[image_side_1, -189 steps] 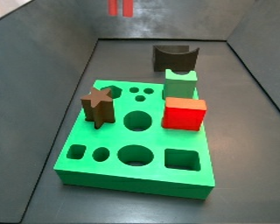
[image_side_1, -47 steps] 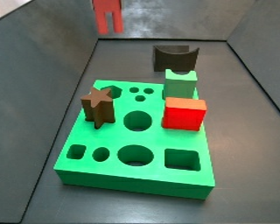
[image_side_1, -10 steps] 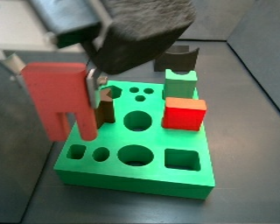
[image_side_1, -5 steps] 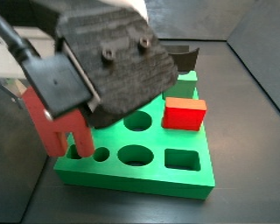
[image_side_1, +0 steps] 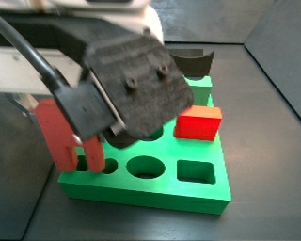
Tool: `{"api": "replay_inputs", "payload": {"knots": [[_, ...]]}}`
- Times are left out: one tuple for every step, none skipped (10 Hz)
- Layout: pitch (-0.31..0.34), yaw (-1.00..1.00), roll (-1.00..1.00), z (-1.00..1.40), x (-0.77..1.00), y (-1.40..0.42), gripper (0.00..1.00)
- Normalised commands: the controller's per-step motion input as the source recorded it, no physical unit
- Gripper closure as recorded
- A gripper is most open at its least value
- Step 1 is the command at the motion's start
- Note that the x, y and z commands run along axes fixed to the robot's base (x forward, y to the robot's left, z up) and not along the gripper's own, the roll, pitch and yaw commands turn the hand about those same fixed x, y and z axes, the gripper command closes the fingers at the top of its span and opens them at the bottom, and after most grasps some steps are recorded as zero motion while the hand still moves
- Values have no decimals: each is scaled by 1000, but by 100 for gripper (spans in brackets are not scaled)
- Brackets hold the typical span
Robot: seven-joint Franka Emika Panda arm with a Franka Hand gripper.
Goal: Pick up the square-circle object. Move up. Rotate the square-circle object. Move to above the board. Insert the square-circle object.
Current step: Insert the square-circle object.
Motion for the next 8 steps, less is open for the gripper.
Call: {"api": "replay_inputs", "payload": {"knots": [[-14, 0, 0, -106, 0, 0, 100], [-27, 0, 0, -111, 0, -6, 100], [-39, 0, 0, -200, 137, -37, 100], [-41, 0, -17, -197, 320, -20, 100], [-1, 0, 0, 0, 51, -74, 100], [0, -46, -59, 0, 271, -31, 100], [0, 0, 0, 0, 106, -9, 100], [0, 0, 0, -23, 129, 43, 100]]}}
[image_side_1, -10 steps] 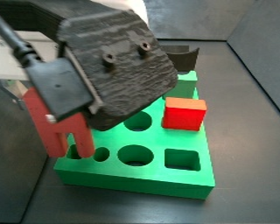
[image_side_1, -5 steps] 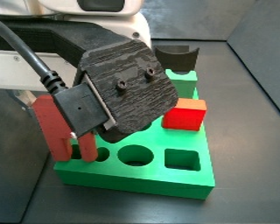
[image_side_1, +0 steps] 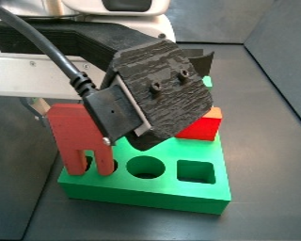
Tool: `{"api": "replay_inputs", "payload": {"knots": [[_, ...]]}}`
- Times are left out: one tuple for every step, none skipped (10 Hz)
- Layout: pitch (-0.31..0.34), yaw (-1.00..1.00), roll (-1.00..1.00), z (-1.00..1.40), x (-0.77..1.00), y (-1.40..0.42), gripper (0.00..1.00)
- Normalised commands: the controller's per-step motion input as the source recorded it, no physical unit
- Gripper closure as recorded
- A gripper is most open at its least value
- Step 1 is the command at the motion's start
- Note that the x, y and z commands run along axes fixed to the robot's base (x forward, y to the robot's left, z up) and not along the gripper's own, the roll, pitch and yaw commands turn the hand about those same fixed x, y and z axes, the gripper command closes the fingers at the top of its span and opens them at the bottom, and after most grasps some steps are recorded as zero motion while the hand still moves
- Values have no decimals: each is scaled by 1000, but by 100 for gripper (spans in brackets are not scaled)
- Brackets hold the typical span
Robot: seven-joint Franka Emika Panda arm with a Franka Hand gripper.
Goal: Pick up the square-circle object. Move up. Rotate the square-circle object. Move to above the board. Insert the square-circle object.
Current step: Insert the square-circle object.
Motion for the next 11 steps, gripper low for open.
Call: {"api": "replay_inputs", "payload": {"knots": [[0, 0, 0, -26, 146, 37, 100], [0, 0, 0, 0, 74, 34, 100], [0, 0, 0, 0, 126, 43, 100], [0, 0, 0, -40, 63, 63, 100], [0, -34, 0, -83, 57, 117, 100], [0, -29, 0, -77, 77, 91, 100], [0, 0, 0, -31, 0, 0, 100], [0, 0, 0, -34, 0, 0, 100], [-44, 0, 57, -160, -51, -29, 100], [-7, -94, 50, -137, -9, -57, 100], [-17, -137, 0, -74, -34, -3, 100]]}}
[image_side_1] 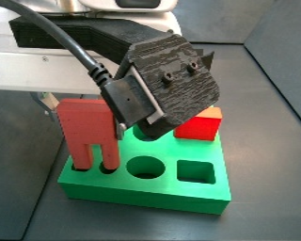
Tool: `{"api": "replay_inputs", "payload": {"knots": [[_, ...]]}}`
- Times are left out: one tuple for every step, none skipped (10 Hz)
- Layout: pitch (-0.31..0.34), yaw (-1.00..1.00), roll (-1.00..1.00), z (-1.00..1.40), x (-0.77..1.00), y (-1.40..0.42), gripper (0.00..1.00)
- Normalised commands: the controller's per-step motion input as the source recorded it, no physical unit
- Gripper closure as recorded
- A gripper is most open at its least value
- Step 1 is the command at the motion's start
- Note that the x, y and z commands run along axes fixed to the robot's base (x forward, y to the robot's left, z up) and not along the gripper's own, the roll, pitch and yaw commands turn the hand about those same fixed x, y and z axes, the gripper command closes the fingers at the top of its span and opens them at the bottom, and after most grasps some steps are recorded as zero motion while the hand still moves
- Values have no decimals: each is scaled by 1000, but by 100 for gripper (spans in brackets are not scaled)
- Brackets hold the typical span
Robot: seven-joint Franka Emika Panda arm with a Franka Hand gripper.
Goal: Pick up the square-circle object. Move up. Rotate the square-circle object. Move to above the board. Insert the square-circle object.
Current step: Insert the square-circle object.
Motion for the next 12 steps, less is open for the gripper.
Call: {"api": "replay_inputs", "payload": {"knots": [[-6, -229, 0, -111, -49, 0, 100], [-11, -263, 0, -120, -166, 0, 100], [0, -134, 0, -9, -60, 0, 100], [0, -31, 0, -86, -37, 0, 100], [-31, 0, 30, -57, -140, -49, 100], [-14, 0, 0, -137, 0, -80, 100], [-63, 0, -13, -186, 0, -106, 100], [-64, 0, -24, -177, 0, -126, 100], [0, 0, 0, -60, 0, 0, 100], [-11, -43, 84, -494, 86, 0, 100], [0, -40, 129, -509, 123, 166, 100], [-1, 0, 0, -243, 0, 77, 100]]}}
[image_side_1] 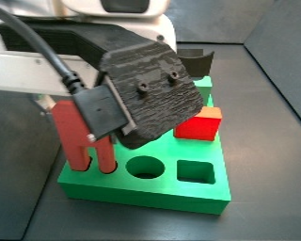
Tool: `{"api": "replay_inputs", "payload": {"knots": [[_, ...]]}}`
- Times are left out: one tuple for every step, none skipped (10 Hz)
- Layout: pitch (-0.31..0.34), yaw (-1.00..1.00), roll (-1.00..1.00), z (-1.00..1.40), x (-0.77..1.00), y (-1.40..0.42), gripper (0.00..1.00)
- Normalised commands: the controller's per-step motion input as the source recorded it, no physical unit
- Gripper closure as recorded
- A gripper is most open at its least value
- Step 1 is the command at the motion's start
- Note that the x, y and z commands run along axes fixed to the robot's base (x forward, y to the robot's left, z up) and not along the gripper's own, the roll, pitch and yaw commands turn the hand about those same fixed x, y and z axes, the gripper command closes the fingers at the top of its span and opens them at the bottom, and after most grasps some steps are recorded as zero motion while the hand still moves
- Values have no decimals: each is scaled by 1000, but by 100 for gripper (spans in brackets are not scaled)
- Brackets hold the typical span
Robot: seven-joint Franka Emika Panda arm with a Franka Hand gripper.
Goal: Pick up the square-circle object. Move up. Rotate the square-circle object. Move to above the board. Insert the square-circle object.
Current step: Insert the square-circle object.
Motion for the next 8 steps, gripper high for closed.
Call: {"api": "replay_inputs", "payload": {"knots": [[-61, -114, 20, -294, -46, 49, 100], [-10, 0, 0, 0, 0, 0, 100], [-40, 0, 0, -140, -14, 0, 100], [-53, 0, 273, -411, -11, -171, 100], [-296, 0, 451, -194, -643, -183, 100], [-363, -14, 344, -280, -374, -271, 100], [-320, -26, 196, -514, -251, -57, 100], [-167, -109, 127, -854, 40, -137, 100]]}}
